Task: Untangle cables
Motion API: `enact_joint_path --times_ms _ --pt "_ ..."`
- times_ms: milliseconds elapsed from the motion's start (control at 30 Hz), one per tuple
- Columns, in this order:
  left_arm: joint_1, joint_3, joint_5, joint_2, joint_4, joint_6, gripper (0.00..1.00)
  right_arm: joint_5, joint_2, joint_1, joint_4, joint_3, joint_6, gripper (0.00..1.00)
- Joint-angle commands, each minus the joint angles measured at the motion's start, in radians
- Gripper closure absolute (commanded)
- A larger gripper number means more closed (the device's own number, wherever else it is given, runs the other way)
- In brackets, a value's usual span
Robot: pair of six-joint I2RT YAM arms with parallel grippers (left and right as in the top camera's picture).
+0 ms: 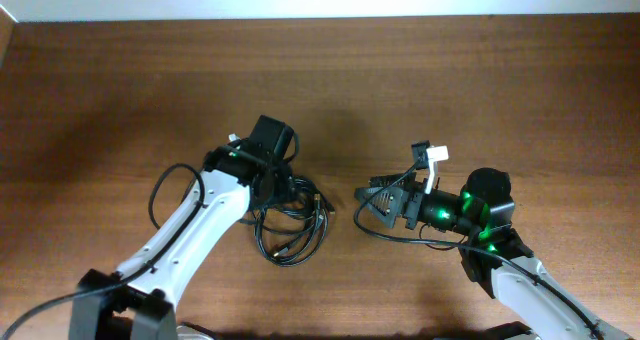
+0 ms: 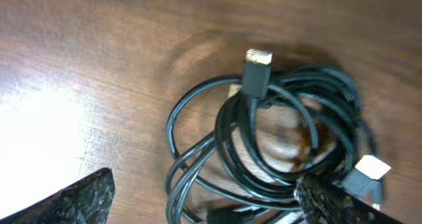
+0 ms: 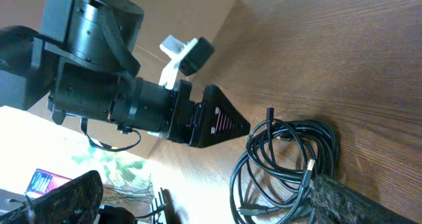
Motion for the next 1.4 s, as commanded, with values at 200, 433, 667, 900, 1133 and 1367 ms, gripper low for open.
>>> enact_joint_path --times_ms 200,433,667,900,1133,1367 --pt "0.003 0.002 0.046 0.166 -0.016 -0.007 0.54 0.010 -0.003 -0.002 0.000 0.001 -0.018 0.00" --pt "0.003 0.002 0.064 0.169 -0.008 -0.008 0.58 0.010 -0.003 -0.002 0.000 0.001 -0.019 0.00" --pt "-0.002 -0.051 0.132 0.169 0.028 -0.108 0.67 0.013 -0.003 -0.002 0.000 0.001 -0.026 0.00" --pt "-0.002 -0.080 0.135 0.169 0.066 -0.115 1.00 0.013 -0.003 -0.002 0.000 0.001 -0.026 0.00" --pt "-0.002 -0.014 0.157 0.049 0.139 0.167 1.00 -0.101 -0.003 -0.002 0.001 0.008 -0.089 0.00" --pt "-0.002 -0.007 0.199 -0.302 0.282 0.435 1.00 -0.188 -0.003 -0.002 -0.109 0.092 -0.100 0.01"
